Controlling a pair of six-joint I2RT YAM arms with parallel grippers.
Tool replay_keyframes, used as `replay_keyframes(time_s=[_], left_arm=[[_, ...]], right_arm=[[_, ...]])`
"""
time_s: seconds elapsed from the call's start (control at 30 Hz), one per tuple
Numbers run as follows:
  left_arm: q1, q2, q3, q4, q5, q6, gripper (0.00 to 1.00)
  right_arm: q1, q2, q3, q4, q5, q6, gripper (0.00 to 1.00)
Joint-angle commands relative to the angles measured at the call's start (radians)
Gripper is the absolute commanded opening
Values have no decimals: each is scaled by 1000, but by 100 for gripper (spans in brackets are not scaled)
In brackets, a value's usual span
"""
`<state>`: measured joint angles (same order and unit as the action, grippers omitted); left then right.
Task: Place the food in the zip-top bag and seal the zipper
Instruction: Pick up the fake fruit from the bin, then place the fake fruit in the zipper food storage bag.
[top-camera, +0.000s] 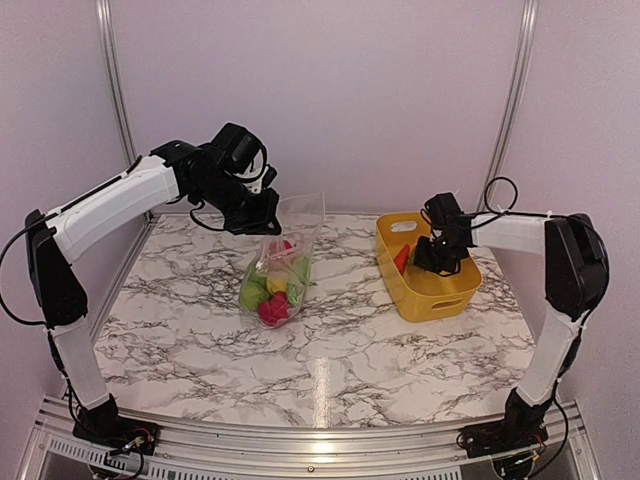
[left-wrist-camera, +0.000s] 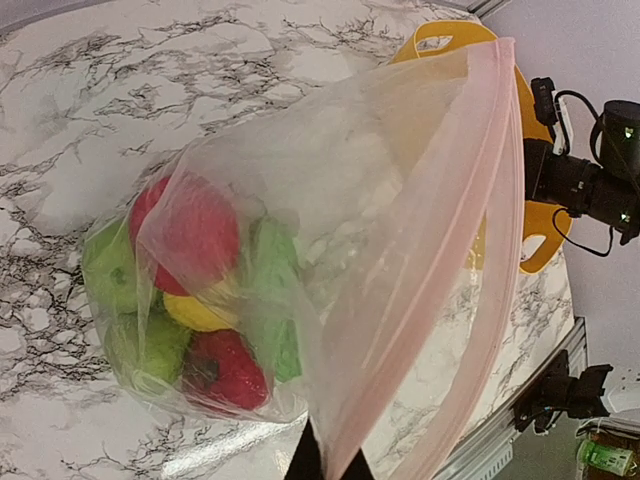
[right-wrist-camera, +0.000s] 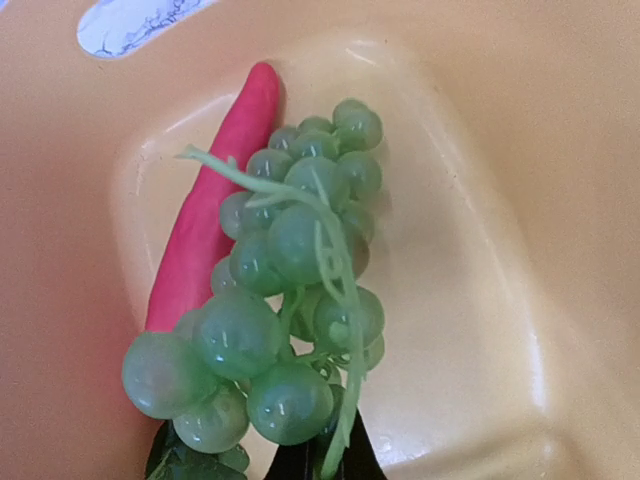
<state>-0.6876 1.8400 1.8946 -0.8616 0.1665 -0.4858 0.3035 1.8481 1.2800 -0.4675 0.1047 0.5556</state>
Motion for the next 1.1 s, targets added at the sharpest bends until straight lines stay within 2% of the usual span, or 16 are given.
replay_keyframes(time_s=[0.0,0.47,0.53,1.07], left_arm=[[0,1,-22,-7,9,10,0],[0,17,-9,15,24,11,0],[0,19,-11,20,24,6,0],[0,26,-12,49,34,-7,0]], right_arm=[[-8,-88,45,-27,42,-39,0],[-3,-271,127,-25,-94,-74,0],[1,-291,134,-13,-150,-76,0],[189,-302,343,34,-285,-157,0]])
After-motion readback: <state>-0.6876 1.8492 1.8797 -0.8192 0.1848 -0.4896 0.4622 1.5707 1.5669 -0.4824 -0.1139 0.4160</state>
